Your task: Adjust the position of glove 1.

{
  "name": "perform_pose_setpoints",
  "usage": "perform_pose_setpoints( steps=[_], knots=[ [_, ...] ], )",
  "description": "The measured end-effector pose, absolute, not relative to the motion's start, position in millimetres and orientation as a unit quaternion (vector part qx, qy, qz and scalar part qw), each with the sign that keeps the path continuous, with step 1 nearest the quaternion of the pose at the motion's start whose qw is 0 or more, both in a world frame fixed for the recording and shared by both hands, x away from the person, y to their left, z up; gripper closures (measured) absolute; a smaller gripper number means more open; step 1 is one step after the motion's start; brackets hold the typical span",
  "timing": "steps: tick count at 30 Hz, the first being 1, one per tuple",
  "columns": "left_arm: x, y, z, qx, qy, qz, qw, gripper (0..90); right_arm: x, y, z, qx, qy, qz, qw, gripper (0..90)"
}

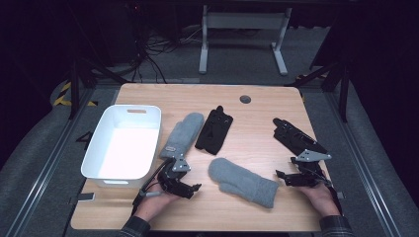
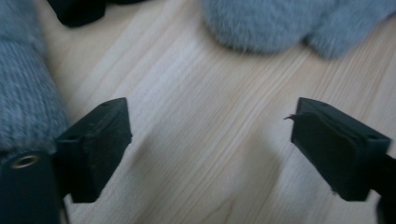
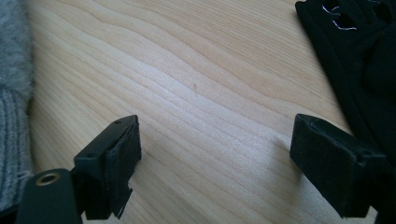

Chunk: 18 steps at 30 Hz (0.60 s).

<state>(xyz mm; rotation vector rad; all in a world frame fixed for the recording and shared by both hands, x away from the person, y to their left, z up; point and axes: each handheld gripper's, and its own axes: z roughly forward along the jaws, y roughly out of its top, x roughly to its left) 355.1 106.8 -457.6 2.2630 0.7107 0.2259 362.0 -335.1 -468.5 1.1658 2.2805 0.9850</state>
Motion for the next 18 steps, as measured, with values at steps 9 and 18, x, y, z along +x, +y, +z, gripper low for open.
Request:
perform_pose_setpoints(
  steps=[9, 18],
  knots=[
    [372.1, 95.4, -432.1, 0.862, 0.325, 0.12, 0.37, 21.6, 362.0, -335.2, -468.5, 0.417, 0.814, 0.352, 0.197, 16.9],
    [402.4, 86.8, -417.3, 0.845, 0.361, 0.145, 0.366, 21.1, 362.1, -335.4, -468.4, 0.418, 0.814, 0.352, 0.197, 16.9]
  ],
)
